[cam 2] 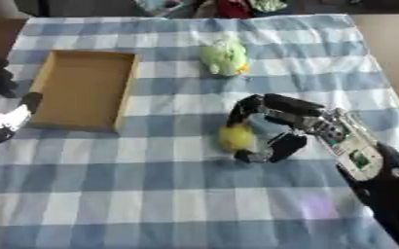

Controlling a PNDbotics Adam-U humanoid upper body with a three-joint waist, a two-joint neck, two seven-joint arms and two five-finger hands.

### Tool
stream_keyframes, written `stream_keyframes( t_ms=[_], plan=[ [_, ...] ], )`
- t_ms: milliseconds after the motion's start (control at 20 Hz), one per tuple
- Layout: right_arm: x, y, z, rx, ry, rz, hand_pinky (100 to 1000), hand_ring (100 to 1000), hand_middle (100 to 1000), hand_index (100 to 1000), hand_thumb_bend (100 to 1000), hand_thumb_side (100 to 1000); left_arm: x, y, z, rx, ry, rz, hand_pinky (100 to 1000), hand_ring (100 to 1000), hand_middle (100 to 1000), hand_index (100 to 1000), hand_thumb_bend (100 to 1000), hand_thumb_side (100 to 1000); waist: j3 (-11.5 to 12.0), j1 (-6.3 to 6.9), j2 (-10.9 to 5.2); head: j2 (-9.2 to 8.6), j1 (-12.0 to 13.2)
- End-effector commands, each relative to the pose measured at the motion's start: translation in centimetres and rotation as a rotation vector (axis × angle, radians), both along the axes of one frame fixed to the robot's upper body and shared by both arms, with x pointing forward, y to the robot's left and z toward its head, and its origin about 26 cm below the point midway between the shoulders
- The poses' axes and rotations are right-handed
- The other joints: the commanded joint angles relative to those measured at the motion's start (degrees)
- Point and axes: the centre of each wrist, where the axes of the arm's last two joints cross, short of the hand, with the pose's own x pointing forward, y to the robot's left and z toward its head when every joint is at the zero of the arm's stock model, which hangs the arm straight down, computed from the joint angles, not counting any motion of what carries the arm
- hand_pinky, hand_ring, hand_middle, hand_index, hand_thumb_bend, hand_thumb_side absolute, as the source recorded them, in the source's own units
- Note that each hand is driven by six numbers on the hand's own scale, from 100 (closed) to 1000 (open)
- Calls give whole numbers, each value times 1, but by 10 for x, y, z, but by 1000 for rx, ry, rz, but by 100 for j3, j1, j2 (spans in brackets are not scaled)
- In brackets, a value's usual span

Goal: Pick up objects on the table and place them in the box.

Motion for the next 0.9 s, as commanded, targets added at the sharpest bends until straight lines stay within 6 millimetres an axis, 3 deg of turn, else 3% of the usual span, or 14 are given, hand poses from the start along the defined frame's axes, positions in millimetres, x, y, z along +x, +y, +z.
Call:
stream_keyframes(
  t_ms=[50,200,250,450,900],
  plan=[
    [4,-4,10,-15,-31,-11,743,694,681,756,318,287,-1,1,5,14,-19,-6,513,545,522,680,516,100,3,7,-110,21,-5],
    [5,-4,10,-14,-33,-16,742,691,673,754,243,162,-1,1,5,13,-19,-6,513,545,522,680,516,100,4,8,-110,21,-4],
    [5,-4,10,-12,-33,-17,740,688,662,748,178,100,-1,1,5,13,-19,-5,513,545,522,680,516,100,4,8,-110,22,-3],
    [6,-3,12,-4,-35,-14,737,676,616,722,100,100,-1,1,6,13,-19,-7,513,545,522,680,516,100,5,3,-107,22,-3],
    [7,3,25,31,-72,12,722,618,462,605,100,100,-1,1,5,13,-18,-7,513,544,522,680,514,100,4,2,-114,16,-2]
  ],
)
